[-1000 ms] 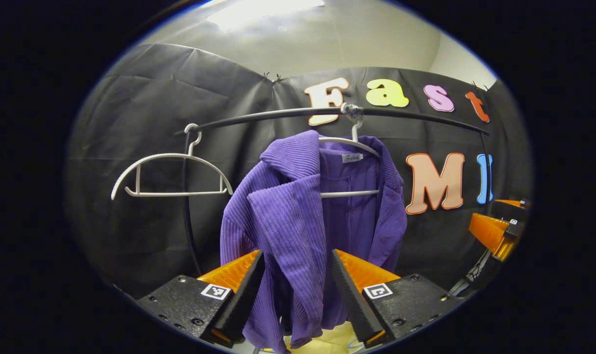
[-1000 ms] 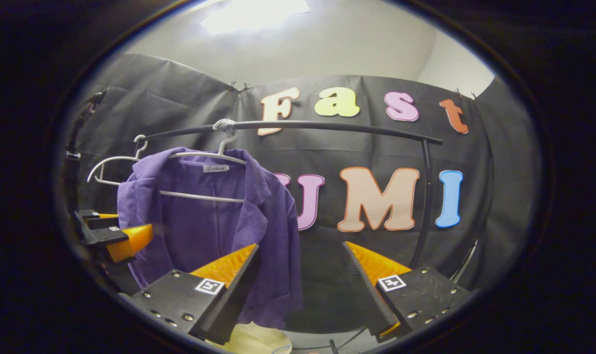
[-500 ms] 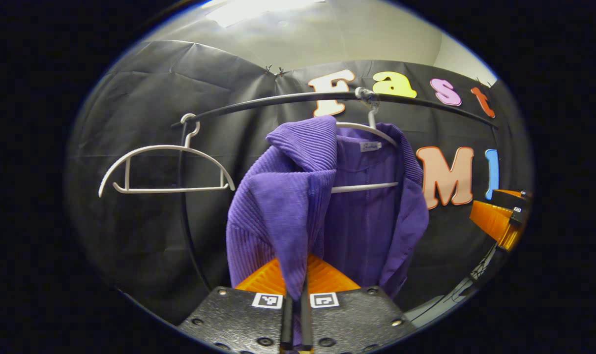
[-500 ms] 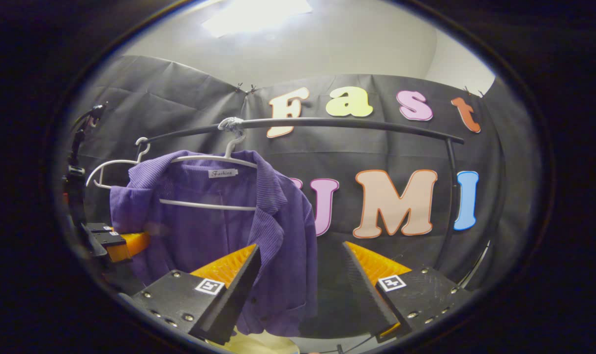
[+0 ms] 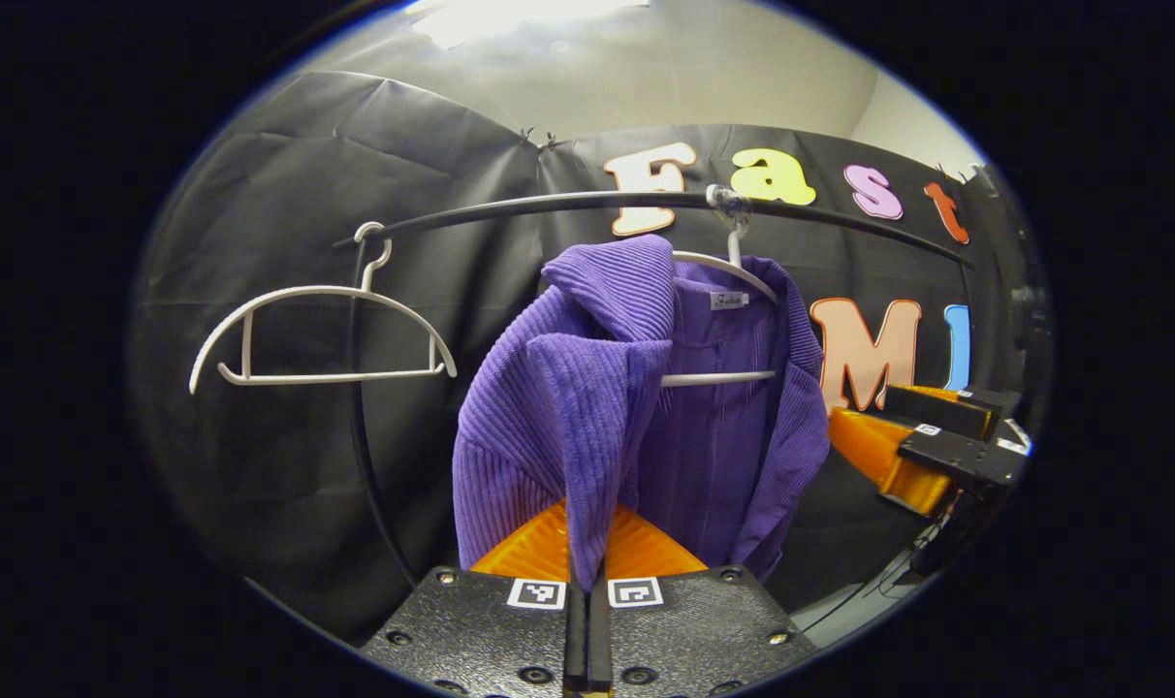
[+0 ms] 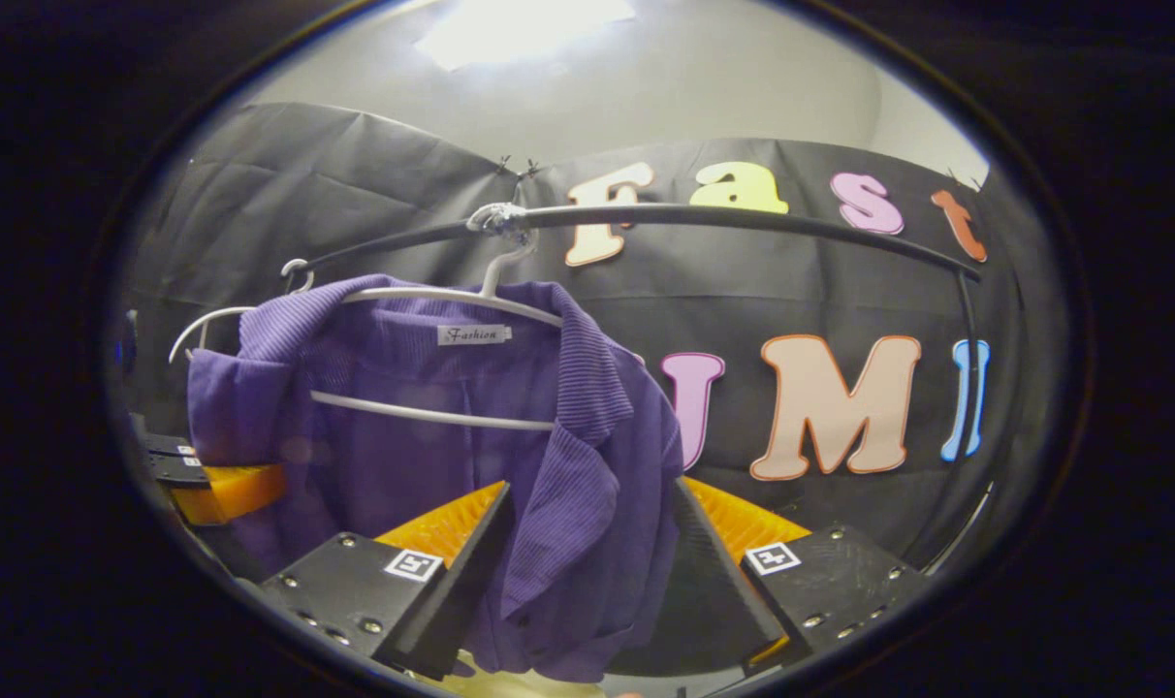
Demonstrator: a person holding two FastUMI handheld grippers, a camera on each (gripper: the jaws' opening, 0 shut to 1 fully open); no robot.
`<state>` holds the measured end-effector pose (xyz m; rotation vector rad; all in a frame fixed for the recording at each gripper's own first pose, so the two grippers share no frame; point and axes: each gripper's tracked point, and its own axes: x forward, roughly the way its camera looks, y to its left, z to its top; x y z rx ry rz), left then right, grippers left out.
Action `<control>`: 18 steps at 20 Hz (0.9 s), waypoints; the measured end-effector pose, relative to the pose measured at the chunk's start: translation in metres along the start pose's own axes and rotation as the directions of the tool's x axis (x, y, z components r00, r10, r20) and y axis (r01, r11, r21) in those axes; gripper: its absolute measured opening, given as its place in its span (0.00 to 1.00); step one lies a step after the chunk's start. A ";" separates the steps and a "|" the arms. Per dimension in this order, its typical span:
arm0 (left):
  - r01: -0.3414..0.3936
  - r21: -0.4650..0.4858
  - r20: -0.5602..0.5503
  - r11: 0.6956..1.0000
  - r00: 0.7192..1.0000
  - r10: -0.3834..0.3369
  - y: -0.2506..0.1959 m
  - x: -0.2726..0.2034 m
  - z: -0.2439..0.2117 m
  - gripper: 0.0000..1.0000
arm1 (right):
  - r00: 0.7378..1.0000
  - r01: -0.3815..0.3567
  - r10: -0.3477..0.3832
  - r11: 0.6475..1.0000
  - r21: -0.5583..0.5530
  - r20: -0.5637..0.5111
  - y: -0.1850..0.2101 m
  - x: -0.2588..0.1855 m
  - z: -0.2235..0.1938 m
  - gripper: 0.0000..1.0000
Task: Grasp the clothes on the hanger with both hands and then place them into the laundry hamper below.
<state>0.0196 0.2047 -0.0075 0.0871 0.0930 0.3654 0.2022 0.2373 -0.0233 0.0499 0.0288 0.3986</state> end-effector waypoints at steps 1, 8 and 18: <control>0.005 0.000 0.004 1.000 1.000 -0.005 0.001 -0.001 0.002 0.02 | 1.000 -0.003 0.003 1.000 0.009 -0.003 0.003 0.009 -0.003 0.98; 0.021 0.021 0.026 1.000 0.999 -0.021 0.013 -0.005 0.012 0.02 | 0.998 0.043 -0.041 0.998 0.039 -0.057 0.019 0.051 -0.028 0.94; -0.011 0.039 0.059 0.999 0.998 0.008 0.031 -0.009 0.024 0.02 | 0.976 0.160 -0.159 0.987 -0.008 -0.147 -0.011 0.069 -0.056 0.75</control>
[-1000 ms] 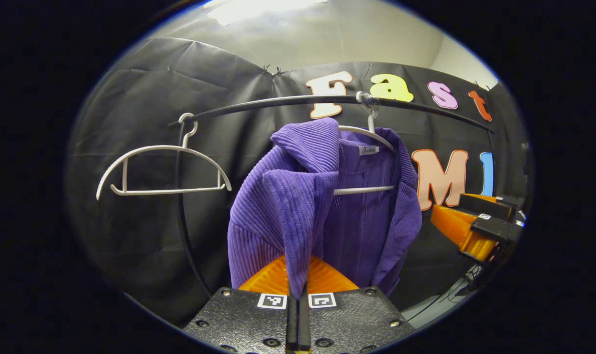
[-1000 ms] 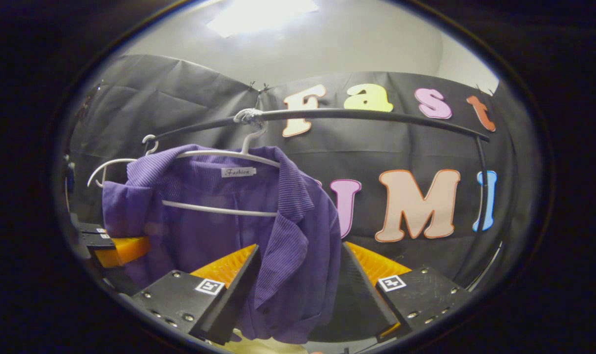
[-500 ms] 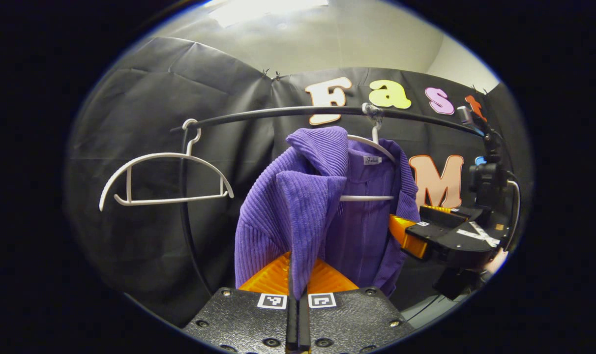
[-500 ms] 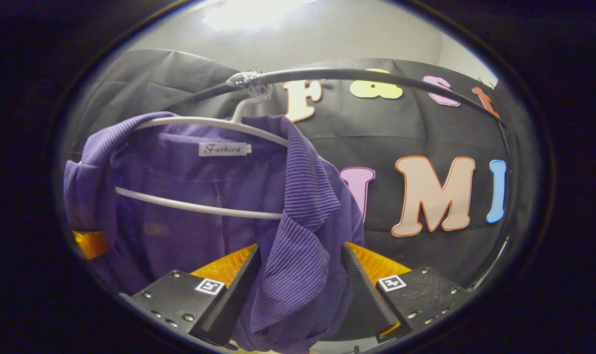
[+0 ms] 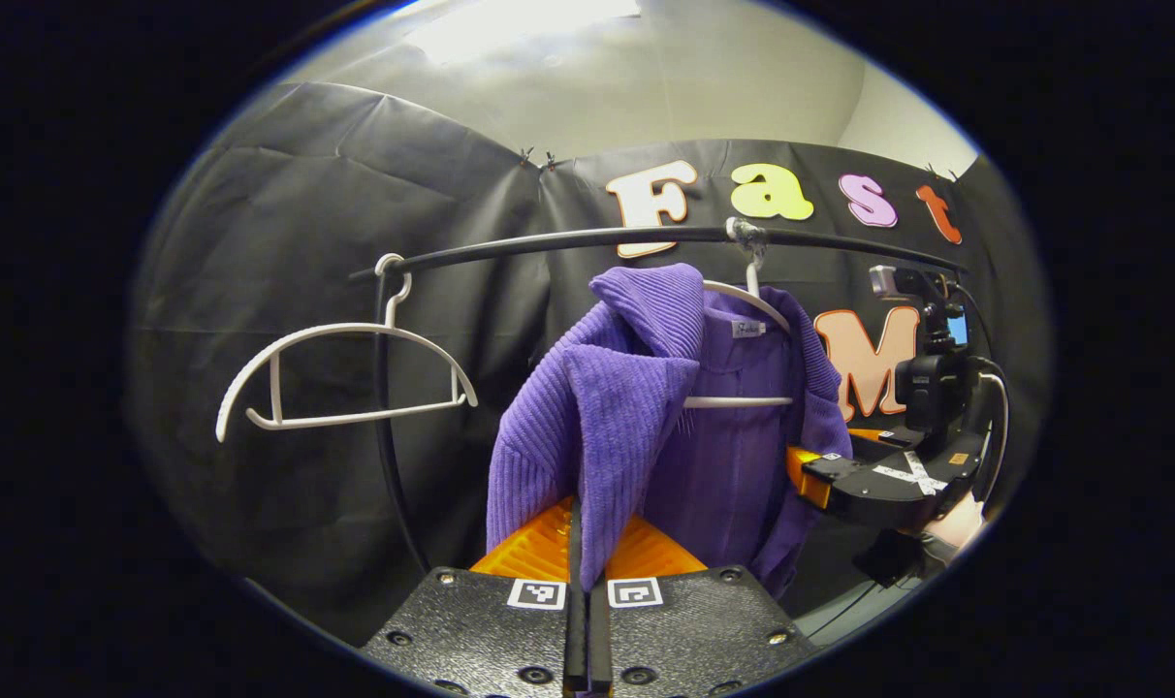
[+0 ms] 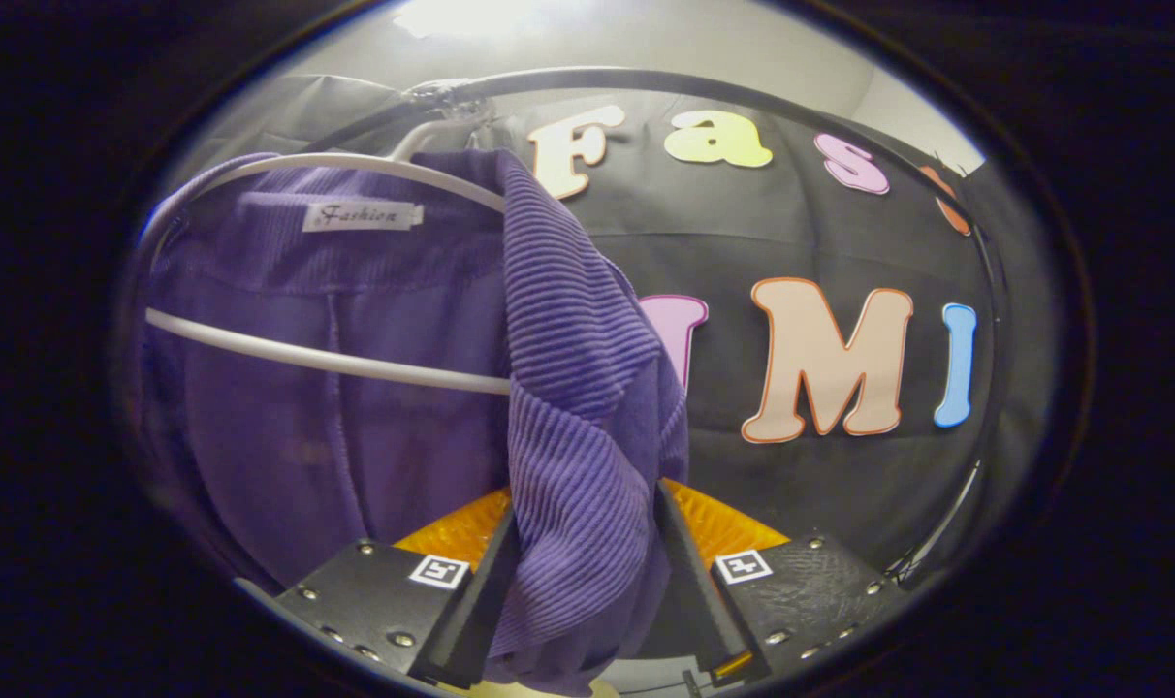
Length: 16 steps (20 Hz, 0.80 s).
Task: Grasp the clothes on the hanger with both hands and then place them into the laundry hamper below.
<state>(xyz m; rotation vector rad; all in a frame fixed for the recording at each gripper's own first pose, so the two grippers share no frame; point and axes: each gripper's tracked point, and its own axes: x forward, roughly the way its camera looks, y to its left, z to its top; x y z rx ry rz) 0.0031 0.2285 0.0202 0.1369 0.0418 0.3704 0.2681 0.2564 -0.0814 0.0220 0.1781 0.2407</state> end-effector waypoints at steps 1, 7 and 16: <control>-0.003 -0.003 0.004 1.000 1.000 0.003 0.002 -0.001 0.001 0.02 | 1.000 0.018 -0.018 1.000 -0.002 -0.003 -0.005 0.001 0.000 0.60; -0.043 -0.014 0.028 0.999 0.999 0.043 0.017 -0.003 0.013 0.02 | 0.998 0.057 -0.058 0.998 -0.022 -0.035 -0.015 -0.001 0.004 0.12; -0.090 -0.084 0.092 0.992 0.991 0.098 0.046 -0.012 0.057 0.00 | 0.992 0.124 -0.124 0.991 -0.042 0.008 -0.057 0.011 0.025 0.12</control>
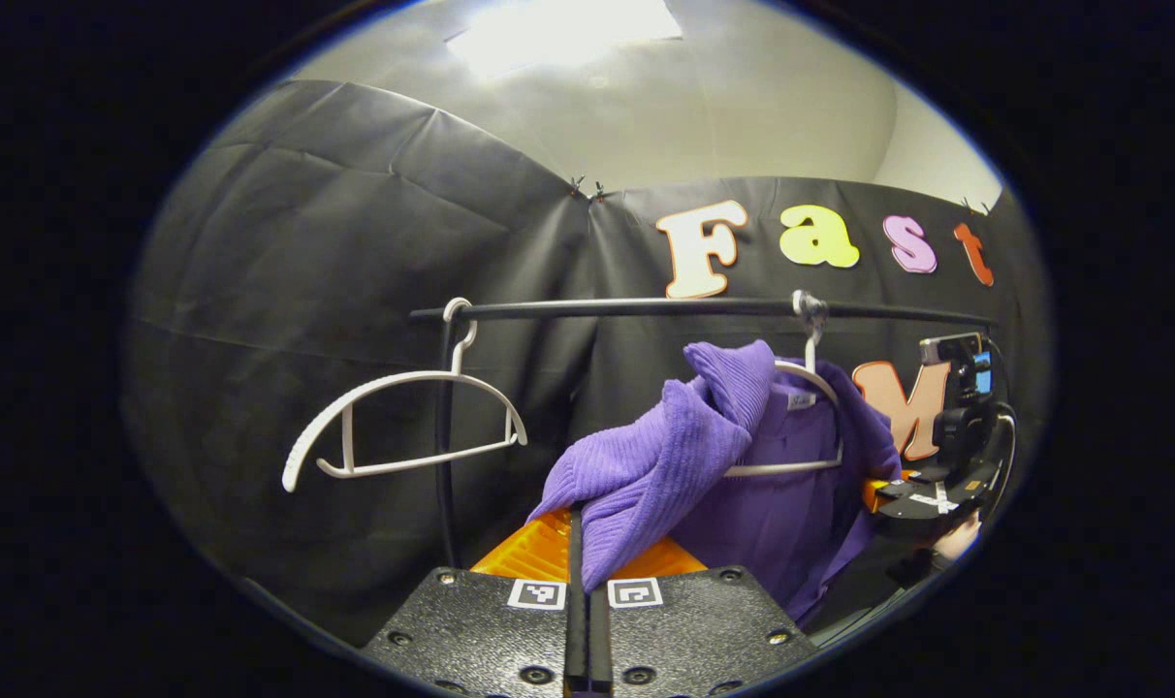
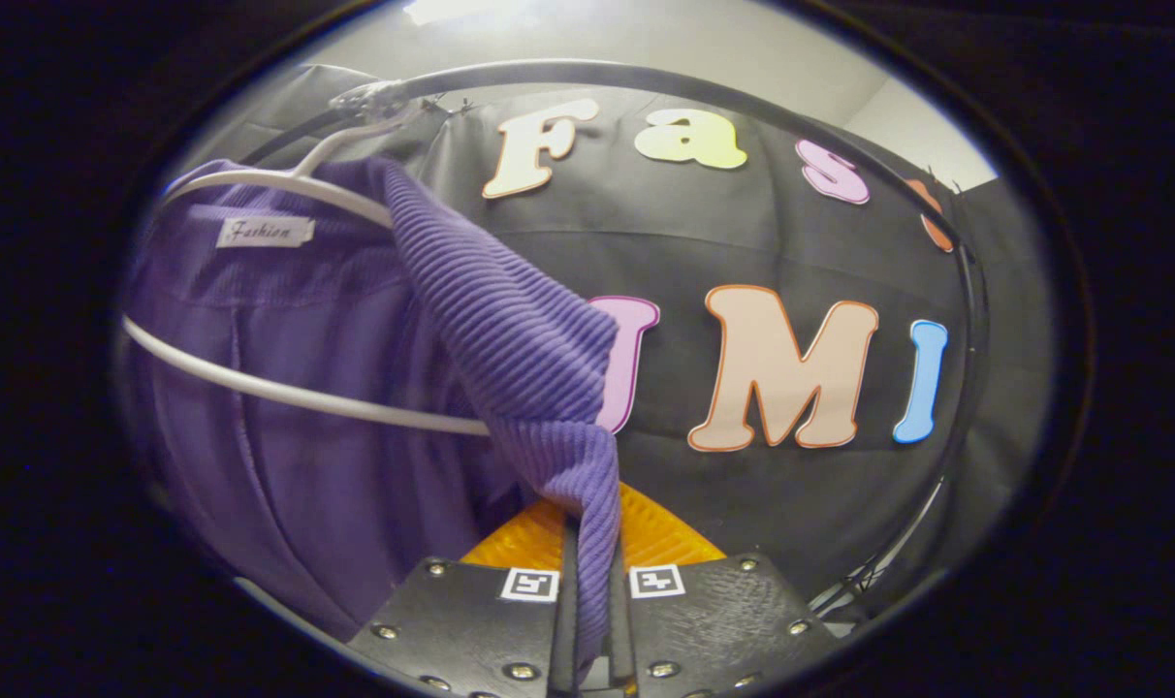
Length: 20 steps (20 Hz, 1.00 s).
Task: Grasp the clothes on the hanger with both hands and then place them into the laundry hamper below.
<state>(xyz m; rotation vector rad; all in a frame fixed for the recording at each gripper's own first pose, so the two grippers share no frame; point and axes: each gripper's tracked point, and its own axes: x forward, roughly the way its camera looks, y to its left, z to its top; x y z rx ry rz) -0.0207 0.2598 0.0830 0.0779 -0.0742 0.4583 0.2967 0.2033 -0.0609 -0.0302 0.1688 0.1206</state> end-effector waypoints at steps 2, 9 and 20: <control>0.009 -0.021 0.007 1.000 1.000 -0.009 0.001 -0.001 0.008 0.00 | 1.000 0.012 -0.012 1.000 -0.007 0.007 -0.008 0.005 0.006 0.12; 0.118 -0.093 -0.034 0.989 0.992 -0.122 -0.005 -0.010 0.018 0.01 | 0.997 0.049 -0.047 0.998 -0.037 0.057 -0.029 0.017 0.030 0.12; 0.234 -0.087 -0.056 0.968 0.969 -0.239 -0.007 -0.020 0.034 0.02 | 0.990 0.065 -0.058 0.996 -0.054 0.128 -0.042 0.028 0.069 0.12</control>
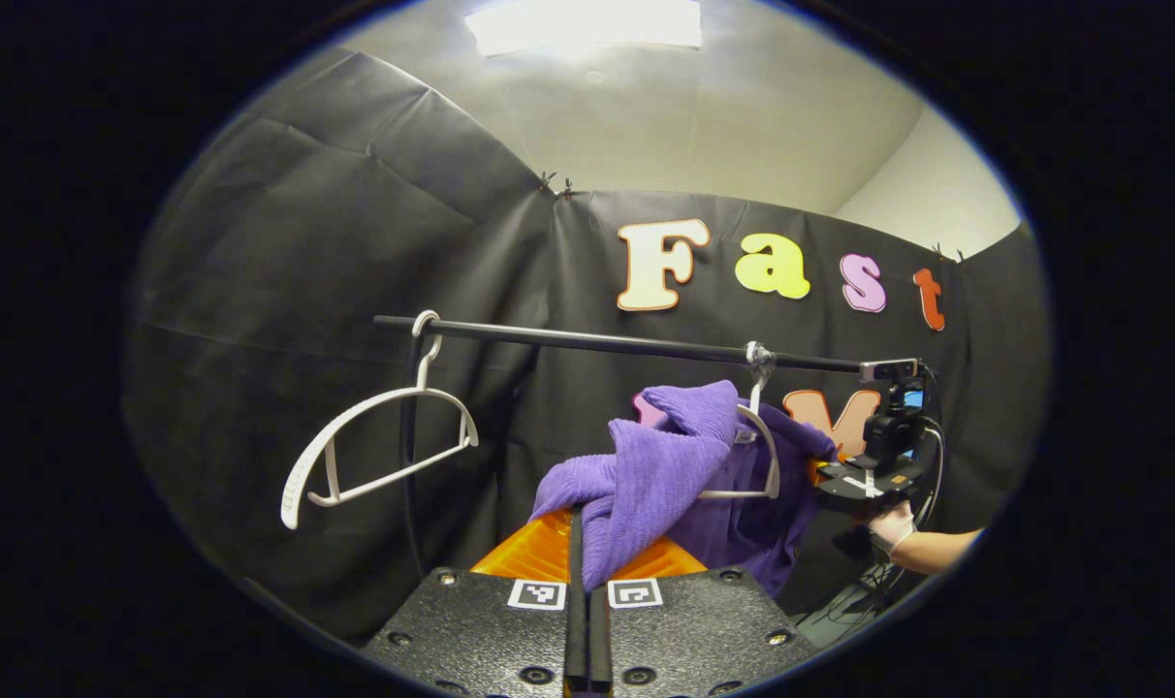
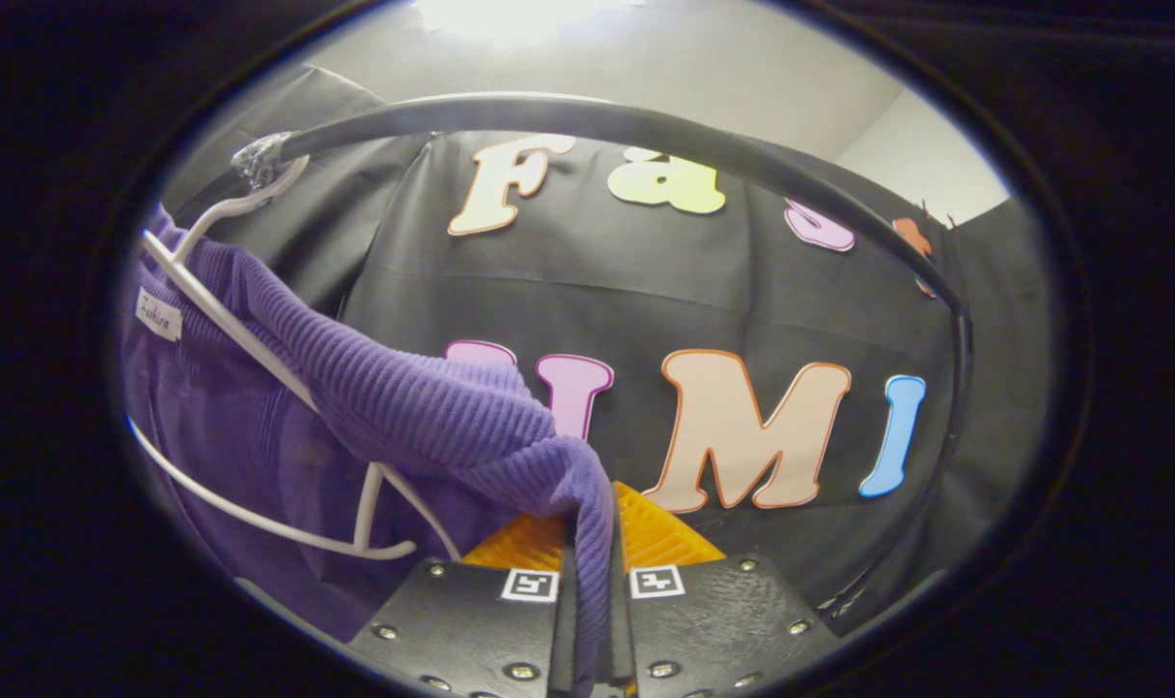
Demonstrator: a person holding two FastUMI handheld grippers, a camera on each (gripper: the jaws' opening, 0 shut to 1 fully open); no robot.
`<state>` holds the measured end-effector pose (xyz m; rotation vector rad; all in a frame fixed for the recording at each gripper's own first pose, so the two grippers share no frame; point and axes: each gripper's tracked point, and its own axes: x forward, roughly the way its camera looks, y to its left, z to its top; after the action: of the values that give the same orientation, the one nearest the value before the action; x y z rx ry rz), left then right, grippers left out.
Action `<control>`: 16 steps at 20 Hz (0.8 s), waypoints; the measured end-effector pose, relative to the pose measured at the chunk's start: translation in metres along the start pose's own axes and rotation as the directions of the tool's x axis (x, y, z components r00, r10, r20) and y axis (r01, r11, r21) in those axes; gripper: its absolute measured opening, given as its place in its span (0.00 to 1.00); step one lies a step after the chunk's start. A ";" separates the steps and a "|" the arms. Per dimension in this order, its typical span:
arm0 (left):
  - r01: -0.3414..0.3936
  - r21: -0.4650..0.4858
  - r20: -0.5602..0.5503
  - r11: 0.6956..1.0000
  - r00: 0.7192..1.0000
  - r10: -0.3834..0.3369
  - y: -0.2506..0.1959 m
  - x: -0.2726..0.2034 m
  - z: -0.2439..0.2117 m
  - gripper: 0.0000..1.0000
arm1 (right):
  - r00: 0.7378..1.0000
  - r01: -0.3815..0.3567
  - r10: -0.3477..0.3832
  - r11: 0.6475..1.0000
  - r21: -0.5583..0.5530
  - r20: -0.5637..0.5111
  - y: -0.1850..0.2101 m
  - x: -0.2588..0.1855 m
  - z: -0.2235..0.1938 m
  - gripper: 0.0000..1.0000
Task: Grasp the clothes on the hanger with both hands and then place them into the laundry hamper below.
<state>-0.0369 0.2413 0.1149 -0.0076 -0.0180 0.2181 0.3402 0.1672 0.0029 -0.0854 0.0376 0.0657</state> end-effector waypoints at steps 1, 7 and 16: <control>0.022 0.011 -0.017 1.000 1.000 -0.021 -0.002 -0.002 -0.002 0.02 | 1.000 -0.001 0.001 1.000 0.000 0.004 0.000 0.003 0.002 0.12; 0.080 0.062 -0.090 0.995 0.993 -0.074 -0.009 -0.007 -0.008 0.03 | 1.000 -0.014 0.013 1.000 0.019 0.007 -0.001 0.005 0.006 0.12; 0.048 0.052 -0.031 0.997 0.998 -0.047 -0.011 0.003 -0.001 0.00 | 1.000 -0.023 0.022 0.998 0.050 0.016 -0.004 -0.006 0.010 0.12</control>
<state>-0.0316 0.2308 0.1143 0.0419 0.0170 0.1706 0.3348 0.1638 0.0132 -0.0339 0.0250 0.0877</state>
